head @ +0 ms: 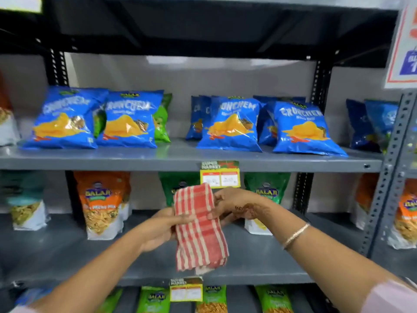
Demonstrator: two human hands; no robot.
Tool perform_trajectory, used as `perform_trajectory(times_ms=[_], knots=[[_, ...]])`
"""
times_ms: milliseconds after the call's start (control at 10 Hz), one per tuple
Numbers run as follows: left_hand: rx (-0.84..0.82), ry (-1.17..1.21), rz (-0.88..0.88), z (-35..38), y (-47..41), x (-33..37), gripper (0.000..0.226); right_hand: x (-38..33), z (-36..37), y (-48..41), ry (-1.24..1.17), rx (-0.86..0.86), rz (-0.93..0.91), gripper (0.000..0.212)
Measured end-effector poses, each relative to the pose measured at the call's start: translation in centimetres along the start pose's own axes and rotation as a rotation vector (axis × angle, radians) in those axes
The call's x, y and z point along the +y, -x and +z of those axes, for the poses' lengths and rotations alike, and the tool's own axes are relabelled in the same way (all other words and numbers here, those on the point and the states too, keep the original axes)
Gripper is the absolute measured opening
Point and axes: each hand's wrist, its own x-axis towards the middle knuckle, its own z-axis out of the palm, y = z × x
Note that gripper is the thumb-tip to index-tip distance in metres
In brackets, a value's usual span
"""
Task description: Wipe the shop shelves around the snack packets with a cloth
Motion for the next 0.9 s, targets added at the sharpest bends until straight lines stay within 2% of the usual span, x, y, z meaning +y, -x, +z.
perform_trajectory(times_ms=[100,200,300,400,500,600,700,800,900], knots=[[-0.011,0.021,0.042,-2.8,2.0,4.3,0.054,-5.3,0.6,-0.2,-0.037,-0.038,-0.032,0.019],[0.09,0.071,0.141,-4.0,0.5,10.0,0.024,-10.7,-0.9,-1.3,-0.145,0.061,-0.128,0.015],[0.194,0.127,0.203,-5.0,-3.1,15.1,0.007,-14.6,-2.9,-3.4,-0.254,0.227,-0.197,0.015],[0.28,0.119,0.17,-6.2,-7.5,18.0,0.006,-16.1,-4.5,-7.0,-0.334,0.376,-0.199,0.008],[0.379,0.044,0.107,-7.7,-11.7,17.6,0.011,-14.8,-5.8,-12.0,-0.279,0.531,-0.13,0.025],[0.562,-0.144,0.083,-8.6,-15.6,15.8,0.057,-12.5,-6.1,-15.3,0.112,0.756,-0.09,0.021],[0.73,-0.659,0.015,-8.1,-17.2,14.8,0.067,-10.7,-5.7,-16.6,0.367,0.842,-0.118,0.009],[0.781,-1.013,-0.051,-8.1,-17.6,14.8,0.058,-10.9,-5.4,-15.6,0.457,0.778,-0.188,0.018],[0.978,-1.067,0.036,-8.0,-16.6,14.9,0.06,-13.8,-5.7,-12.6,0.276,0.816,-0.478,0.022]])
